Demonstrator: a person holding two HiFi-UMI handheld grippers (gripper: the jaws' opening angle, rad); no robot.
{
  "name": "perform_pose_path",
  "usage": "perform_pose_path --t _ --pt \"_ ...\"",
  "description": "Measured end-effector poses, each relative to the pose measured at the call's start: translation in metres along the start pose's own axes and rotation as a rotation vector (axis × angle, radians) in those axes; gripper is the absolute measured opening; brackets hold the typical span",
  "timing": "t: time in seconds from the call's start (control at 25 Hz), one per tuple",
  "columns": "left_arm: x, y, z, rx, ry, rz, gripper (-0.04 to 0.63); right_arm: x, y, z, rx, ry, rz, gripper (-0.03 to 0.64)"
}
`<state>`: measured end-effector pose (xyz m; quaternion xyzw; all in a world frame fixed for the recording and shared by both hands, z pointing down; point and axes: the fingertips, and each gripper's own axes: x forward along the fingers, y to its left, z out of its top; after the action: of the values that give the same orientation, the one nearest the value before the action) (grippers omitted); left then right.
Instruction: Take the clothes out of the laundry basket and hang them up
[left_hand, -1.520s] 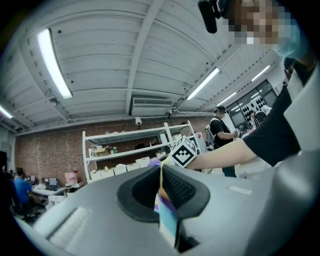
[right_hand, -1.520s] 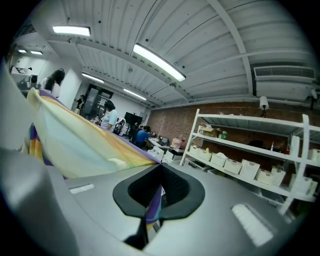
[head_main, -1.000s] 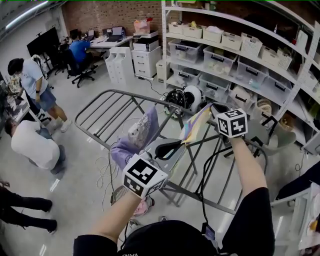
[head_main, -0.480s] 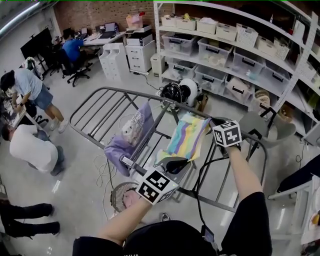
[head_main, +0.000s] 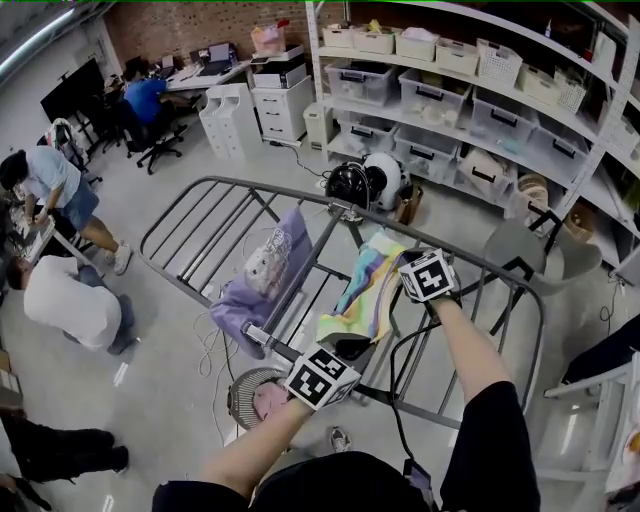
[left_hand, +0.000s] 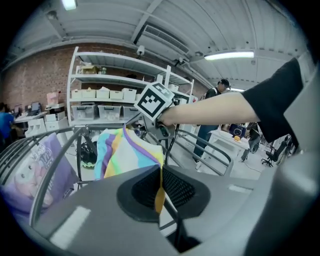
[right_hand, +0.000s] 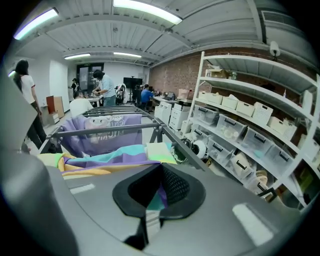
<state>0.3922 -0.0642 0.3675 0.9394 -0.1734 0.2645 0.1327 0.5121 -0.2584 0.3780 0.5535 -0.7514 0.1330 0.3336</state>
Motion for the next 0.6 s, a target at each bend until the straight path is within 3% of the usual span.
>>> perform_pose_path --t 0.2,0.4,0.52,0.6 --pt "0.005 0.012 -0.020 0.000 0.074 0.037 0.015 0.019 0.014 -0.005 -0.027 0.039 0.023 0.011" --pt "0.001 0.011 -0.023 0.021 0.081 0.034 0.042 0.029 0.023 -0.012 -0.070 0.093 0.019 0.022" --pt "-0.001 0.009 -0.026 0.053 0.110 0.028 0.131 0.029 0.028 -0.014 -0.115 0.123 0.040 0.100" --pt "-0.003 0.011 -0.030 0.067 0.117 0.033 0.135 0.028 0.030 -0.014 -0.157 0.134 0.060 0.159"
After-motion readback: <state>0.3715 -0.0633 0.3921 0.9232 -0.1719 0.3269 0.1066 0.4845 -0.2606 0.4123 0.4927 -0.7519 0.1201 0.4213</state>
